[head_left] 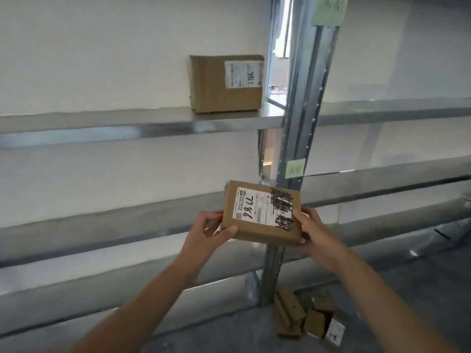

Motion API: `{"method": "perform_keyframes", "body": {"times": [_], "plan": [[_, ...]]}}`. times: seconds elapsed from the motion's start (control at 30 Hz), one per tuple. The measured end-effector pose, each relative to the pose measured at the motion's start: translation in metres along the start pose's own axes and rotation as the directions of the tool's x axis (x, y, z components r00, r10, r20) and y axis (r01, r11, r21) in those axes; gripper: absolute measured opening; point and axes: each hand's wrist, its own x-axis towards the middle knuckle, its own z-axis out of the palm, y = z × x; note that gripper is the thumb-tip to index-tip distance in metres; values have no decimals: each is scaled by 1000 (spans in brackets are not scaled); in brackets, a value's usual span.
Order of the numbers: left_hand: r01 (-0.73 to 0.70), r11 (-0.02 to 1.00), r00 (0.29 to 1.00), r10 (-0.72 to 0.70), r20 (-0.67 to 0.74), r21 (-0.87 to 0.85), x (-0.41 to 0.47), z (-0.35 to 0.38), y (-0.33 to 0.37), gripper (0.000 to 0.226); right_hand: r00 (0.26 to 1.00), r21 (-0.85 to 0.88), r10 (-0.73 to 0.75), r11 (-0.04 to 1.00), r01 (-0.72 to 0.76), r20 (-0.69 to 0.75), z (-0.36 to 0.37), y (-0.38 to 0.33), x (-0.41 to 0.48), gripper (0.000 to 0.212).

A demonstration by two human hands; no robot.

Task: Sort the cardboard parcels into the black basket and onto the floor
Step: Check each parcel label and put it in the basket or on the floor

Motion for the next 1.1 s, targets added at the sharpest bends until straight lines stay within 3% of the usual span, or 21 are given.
{"method": "perform_keyframes", "body": {"times": [0.23, 0.33, 0.4, 0.5, 0.63, 0.77, 0.9, 1.03, 1.1], "plan": [[14, 992, 961, -48, -272, -127, -58, -152, 6, 26, 940, -139, -63, 983, 116, 335, 178, -27, 11, 28], [-25, 989, 913, -38, -406, -148, -94, -224, 4, 64, 894, -178, -71, 970, 165, 442, 266, -21, 2, 24], [-4, 992, 898, -51, -436, -124, -125, -275, 2, 74, 869, -210, -33, 965, 156, 493, 328, -7, -3, 24], [105, 991, 879, -131, -458, -82, -170, -332, 3, 53, 855, -242, 1, 959, 145, 519, 417, 25, -13, 21], [159, 984, 765, -176, -620, -83, -227, -405, -23, 40, 847, -174, -16, 976, 128, 532, 544, 98, -41, 33], [212, 971, 628, -223, -746, -112, -280, -463, -52, 59, 793, -266, 70, 956, 119, 605, 636, 183, -81, 61], [187, 965, 490, -254, -834, -184, -322, -512, -64, 59, 647, -494, 238, 833, 248, 725, 691, 244, -114, 34], [222, 941, 394, -325, -860, -254, -351, -553, -77, 58, 528, -532, 336, 800, 277, 780, 738, 269, -124, 36], [248, 928, 355, -353, -866, -278, -360, -570, -85, 48, 519, -530, 333, 795, 295, 787, 764, 281, -128, 40]]}}
